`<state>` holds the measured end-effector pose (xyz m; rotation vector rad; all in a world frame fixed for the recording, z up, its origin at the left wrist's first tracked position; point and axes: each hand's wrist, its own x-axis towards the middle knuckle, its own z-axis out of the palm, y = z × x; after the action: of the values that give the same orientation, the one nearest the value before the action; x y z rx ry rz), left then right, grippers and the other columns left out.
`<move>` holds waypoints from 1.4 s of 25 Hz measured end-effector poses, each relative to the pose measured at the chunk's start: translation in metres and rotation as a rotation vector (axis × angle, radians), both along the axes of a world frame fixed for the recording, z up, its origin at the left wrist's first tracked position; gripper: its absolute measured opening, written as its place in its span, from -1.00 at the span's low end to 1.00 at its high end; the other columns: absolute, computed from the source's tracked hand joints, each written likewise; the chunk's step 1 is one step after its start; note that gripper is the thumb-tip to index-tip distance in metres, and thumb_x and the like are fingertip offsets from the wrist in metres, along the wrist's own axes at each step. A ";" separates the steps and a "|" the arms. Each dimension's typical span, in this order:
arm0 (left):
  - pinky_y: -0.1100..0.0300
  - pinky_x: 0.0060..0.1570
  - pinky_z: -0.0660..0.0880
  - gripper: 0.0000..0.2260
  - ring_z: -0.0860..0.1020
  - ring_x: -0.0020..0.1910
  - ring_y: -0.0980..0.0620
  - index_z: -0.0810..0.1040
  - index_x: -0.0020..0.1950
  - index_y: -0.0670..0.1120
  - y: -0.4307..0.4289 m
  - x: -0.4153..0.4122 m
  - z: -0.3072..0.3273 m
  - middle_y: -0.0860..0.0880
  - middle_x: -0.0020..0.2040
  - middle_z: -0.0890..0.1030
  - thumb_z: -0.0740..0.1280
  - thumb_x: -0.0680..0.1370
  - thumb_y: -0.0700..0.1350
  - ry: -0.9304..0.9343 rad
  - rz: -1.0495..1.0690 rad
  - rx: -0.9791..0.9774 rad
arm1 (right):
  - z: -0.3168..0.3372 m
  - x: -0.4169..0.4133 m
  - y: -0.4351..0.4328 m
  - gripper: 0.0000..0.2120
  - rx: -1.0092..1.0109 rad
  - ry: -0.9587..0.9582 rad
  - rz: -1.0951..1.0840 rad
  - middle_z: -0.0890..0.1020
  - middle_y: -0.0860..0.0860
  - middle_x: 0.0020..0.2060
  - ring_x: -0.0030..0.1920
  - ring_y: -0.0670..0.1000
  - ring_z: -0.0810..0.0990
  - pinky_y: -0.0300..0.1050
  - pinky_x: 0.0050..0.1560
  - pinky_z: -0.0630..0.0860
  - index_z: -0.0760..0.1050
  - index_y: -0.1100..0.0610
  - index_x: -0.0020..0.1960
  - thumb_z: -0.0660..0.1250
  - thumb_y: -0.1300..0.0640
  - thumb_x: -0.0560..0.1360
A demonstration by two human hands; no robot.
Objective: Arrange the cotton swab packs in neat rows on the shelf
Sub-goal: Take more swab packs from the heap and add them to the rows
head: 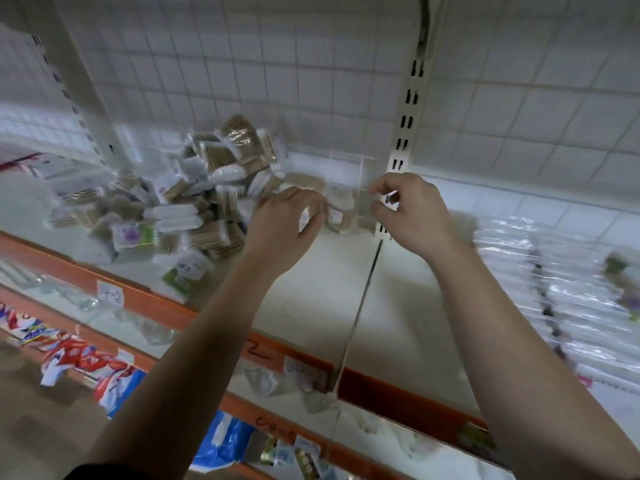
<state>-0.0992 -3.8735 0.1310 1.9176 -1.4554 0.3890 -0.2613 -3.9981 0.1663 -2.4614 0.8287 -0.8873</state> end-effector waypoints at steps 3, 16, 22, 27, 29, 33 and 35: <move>0.08 0.10 0.37 -0.77 0.59 0.03 -0.04 0.58 0.16 -0.03 0.017 0.030 -0.009 0.02 0.09 0.63 0.30 0.53 -0.04 -0.030 0.091 0.029 | -0.014 0.037 0.004 -0.82 0.046 0.023 0.014 0.54 0.03 0.02 -0.08 -0.05 0.46 -0.31 -0.13 0.26 0.57 0.06 0.06 0.33 0.17 0.46; 0.01 0.15 0.42 -0.68 0.56 0.10 -0.09 0.55 0.25 -0.01 0.036 0.112 -0.028 -0.02 0.15 0.60 0.36 0.49 -0.05 0.037 0.197 0.136 | -0.069 0.128 0.000 -0.67 -0.006 -0.032 -0.192 0.51 0.09 0.11 0.14 0.15 0.39 -0.14 0.02 0.29 0.45 0.16 0.16 0.30 0.29 0.39; -0.05 0.22 0.38 -0.65 0.49 0.20 -0.09 0.51 0.30 0.00 0.023 0.115 -0.027 -0.02 0.21 0.56 0.33 0.51 -0.03 0.064 0.156 0.171 | -0.077 0.123 -0.015 -0.56 -0.034 0.085 -0.268 0.48 0.07 0.22 0.23 0.18 0.34 0.01 0.12 0.34 0.41 0.14 0.28 0.29 0.25 0.39; -0.05 0.28 0.34 -0.60 0.41 0.28 -0.10 0.46 0.36 -0.01 0.014 0.114 -0.029 -0.02 0.30 0.47 0.34 0.52 -0.02 0.074 0.141 0.222 | -0.082 0.117 -0.027 -0.51 -0.087 0.163 -0.236 0.47 0.12 0.17 0.23 0.23 0.39 -0.08 0.22 0.23 0.48 0.17 0.27 0.29 0.29 0.33; -0.04 0.31 0.31 -0.57 0.39 0.31 -0.10 0.43 0.38 -0.01 0.010 0.115 -0.029 -0.03 0.33 0.44 0.33 0.52 -0.02 0.075 0.137 0.243 | -0.083 0.113 -0.031 -0.55 -0.113 0.192 -0.261 0.48 0.12 0.14 0.21 0.24 0.39 -0.29 0.14 0.08 0.52 0.15 0.22 0.32 0.27 0.33; -0.05 0.31 0.27 -0.52 0.33 0.36 -0.11 0.35 0.44 -0.02 0.003 0.118 -0.031 -0.04 0.39 0.37 0.31 0.53 0.01 0.055 0.168 0.342 | -0.081 0.106 -0.033 -0.63 -0.074 0.156 -0.251 0.54 0.14 0.13 0.25 0.21 0.39 -0.38 0.12 0.01 0.56 0.09 0.13 0.35 0.27 0.34; -0.07 0.31 0.27 -0.52 0.32 0.37 -0.12 0.34 0.44 -0.03 0.001 0.118 -0.033 -0.05 0.40 0.37 0.31 0.53 0.00 0.059 0.166 0.367 | -0.078 0.103 -0.029 -0.66 -0.053 0.139 -0.210 0.55 0.12 0.10 0.20 0.18 0.44 -0.22 0.21 0.17 0.56 0.11 0.09 0.33 0.30 0.34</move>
<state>0.0189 -3.8727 0.0982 2.3300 -1.4063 0.1426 -0.1584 -4.0276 0.0881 -2.5385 1.1432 -0.8245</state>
